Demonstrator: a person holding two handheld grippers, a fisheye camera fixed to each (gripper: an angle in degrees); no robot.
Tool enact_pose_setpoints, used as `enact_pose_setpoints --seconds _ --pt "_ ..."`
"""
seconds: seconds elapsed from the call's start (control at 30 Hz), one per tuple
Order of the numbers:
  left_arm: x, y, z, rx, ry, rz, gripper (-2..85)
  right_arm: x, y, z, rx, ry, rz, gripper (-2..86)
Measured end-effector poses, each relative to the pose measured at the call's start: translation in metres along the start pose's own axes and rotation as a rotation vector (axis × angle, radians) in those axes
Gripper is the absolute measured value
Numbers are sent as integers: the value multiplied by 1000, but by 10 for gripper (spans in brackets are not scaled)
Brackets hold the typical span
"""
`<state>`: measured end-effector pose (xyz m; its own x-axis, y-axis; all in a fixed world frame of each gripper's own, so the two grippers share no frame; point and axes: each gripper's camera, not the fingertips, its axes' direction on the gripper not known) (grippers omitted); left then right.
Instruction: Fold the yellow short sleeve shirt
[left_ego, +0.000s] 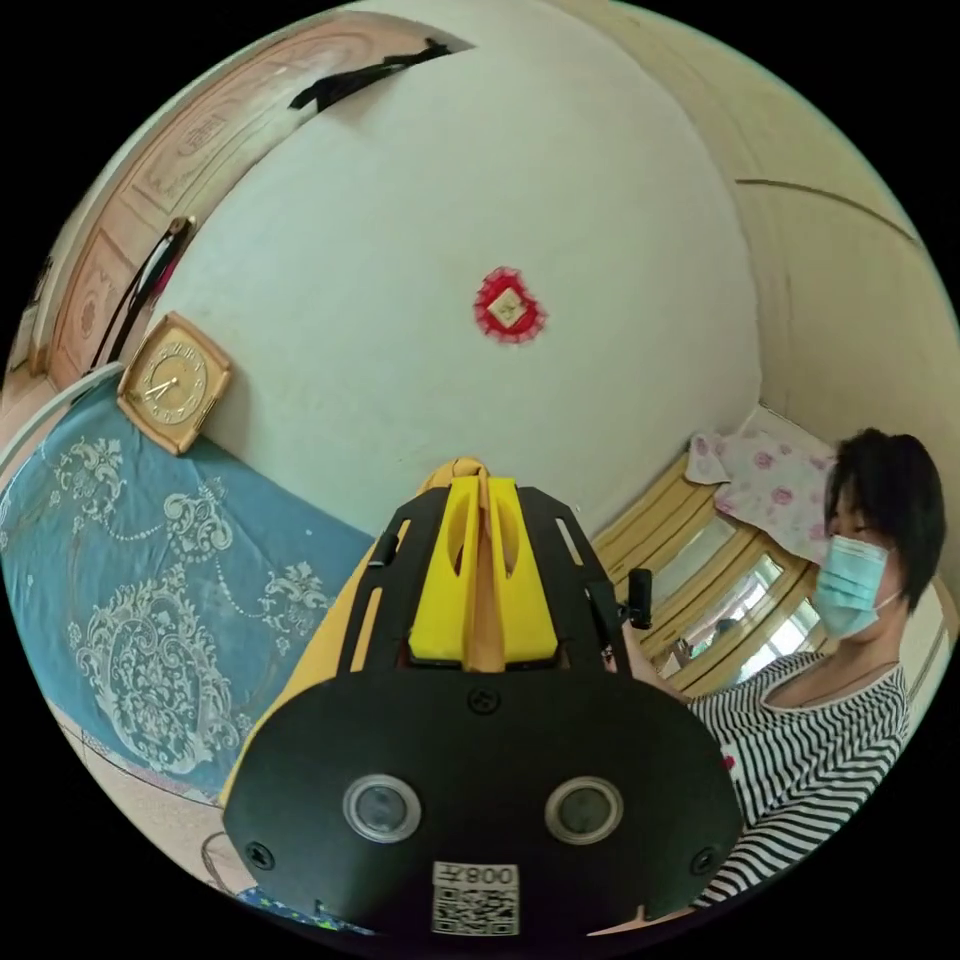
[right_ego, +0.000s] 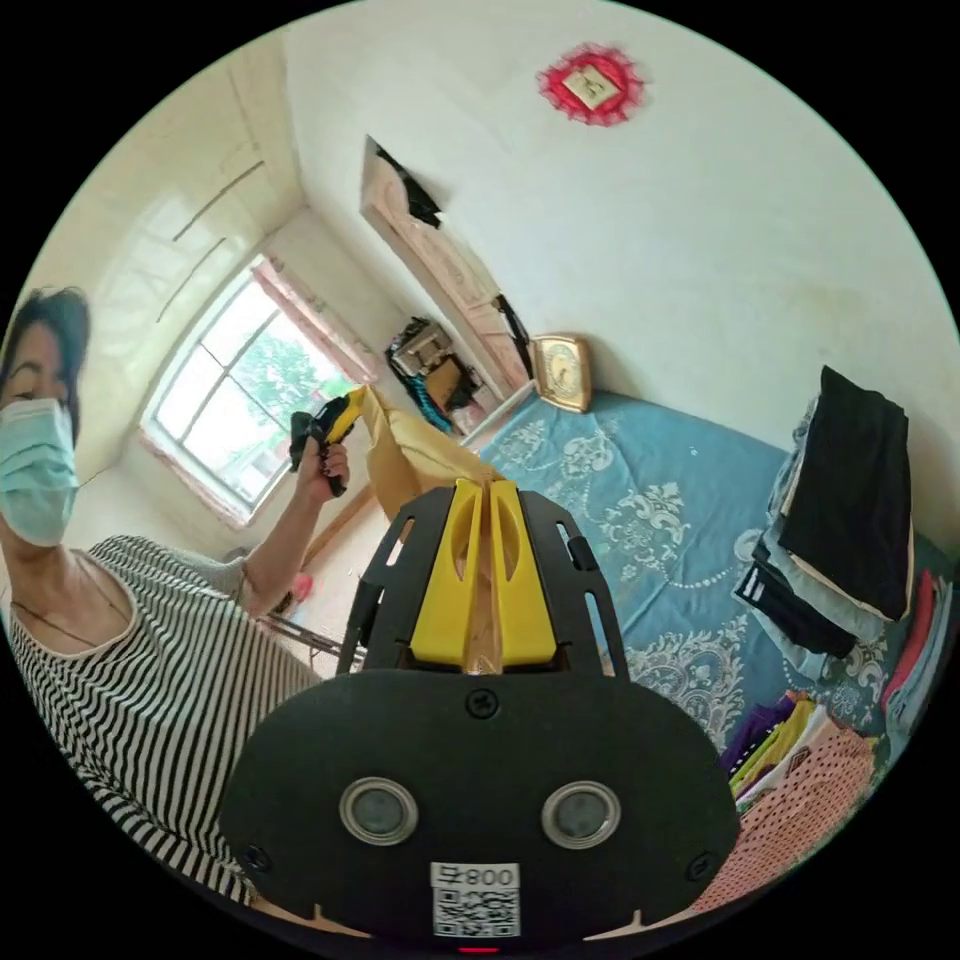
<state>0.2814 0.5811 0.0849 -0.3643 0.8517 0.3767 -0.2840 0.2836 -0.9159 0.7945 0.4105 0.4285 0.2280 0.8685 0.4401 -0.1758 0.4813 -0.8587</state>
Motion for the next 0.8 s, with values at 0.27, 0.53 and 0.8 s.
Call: enact_pose_setpoints --seconds 0.27,0.53,0.8 --pt "-251 -55 192 -304 -77 -292 60 178 -175 191 -175 267 377 13" --pt "-393 44 272 -543 -229 -465 71 236 -195 289 -333 382 581 3" --pt "-463 166 294 -744 -402 -740 80 252 -151 376 -587 316 763 5"
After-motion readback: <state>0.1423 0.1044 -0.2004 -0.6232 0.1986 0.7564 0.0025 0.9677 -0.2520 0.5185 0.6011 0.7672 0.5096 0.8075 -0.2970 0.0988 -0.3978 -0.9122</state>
